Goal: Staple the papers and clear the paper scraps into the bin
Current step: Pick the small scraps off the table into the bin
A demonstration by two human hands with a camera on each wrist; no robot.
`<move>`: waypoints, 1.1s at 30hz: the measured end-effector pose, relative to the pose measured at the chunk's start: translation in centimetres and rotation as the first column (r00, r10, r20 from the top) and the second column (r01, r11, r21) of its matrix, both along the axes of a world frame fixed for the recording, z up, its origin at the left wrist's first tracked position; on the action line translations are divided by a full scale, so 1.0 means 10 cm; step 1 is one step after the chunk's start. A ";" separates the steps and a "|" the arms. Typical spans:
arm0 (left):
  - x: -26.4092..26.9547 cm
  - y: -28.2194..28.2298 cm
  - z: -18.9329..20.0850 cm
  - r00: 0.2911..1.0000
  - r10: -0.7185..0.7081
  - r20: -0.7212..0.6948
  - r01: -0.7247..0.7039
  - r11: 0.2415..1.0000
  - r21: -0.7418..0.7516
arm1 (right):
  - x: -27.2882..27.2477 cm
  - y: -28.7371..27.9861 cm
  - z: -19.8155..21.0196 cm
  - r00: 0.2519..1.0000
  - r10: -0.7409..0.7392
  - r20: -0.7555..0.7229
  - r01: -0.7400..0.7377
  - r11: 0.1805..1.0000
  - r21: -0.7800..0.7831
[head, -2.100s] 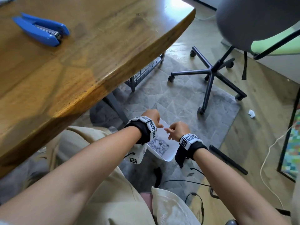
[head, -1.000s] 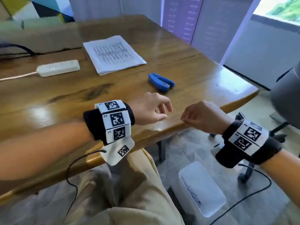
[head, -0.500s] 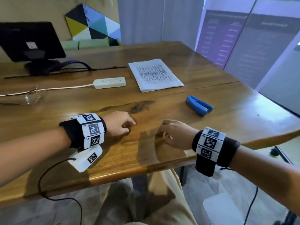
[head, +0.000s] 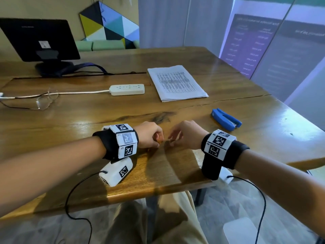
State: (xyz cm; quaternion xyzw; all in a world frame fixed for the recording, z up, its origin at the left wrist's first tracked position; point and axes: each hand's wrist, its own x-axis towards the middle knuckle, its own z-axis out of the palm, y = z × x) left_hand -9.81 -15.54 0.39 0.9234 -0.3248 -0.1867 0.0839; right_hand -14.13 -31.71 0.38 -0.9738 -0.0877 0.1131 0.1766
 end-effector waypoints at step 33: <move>0.03 0.09 0.04 0.997 -0.009 -0.075 0.009 1.000 0.002 | 0.17 0.09 -0.08 0.991 0.119 -0.067 -0.125 0.988 -0.087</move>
